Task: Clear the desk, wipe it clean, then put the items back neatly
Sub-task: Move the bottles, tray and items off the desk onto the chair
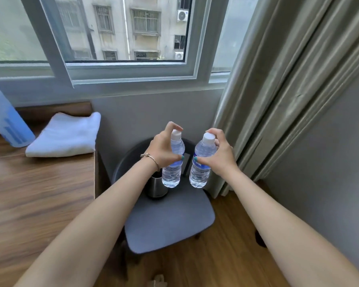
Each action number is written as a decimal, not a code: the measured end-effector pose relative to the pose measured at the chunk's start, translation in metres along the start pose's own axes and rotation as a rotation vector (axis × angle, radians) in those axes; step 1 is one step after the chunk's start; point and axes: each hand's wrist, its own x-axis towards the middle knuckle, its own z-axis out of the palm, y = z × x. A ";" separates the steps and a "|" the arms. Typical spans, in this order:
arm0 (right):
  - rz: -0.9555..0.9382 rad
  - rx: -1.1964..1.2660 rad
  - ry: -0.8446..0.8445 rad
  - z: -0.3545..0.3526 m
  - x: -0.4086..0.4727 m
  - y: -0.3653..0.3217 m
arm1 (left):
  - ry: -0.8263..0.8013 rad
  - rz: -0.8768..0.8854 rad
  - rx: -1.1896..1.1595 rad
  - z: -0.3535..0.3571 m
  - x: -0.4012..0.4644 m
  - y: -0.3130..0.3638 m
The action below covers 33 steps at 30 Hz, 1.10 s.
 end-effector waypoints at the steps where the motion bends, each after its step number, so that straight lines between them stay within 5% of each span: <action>1: 0.015 -0.005 -0.002 0.002 0.006 0.006 | -0.017 0.002 0.013 0.006 0.008 -0.003; 15: 0.209 -0.342 -0.117 0.045 0.091 0.093 | -0.283 0.030 0.122 0.091 0.110 -0.081; 33: 0.305 -0.284 -0.160 0.110 0.135 0.222 | -0.413 -0.035 0.218 0.189 0.152 -0.182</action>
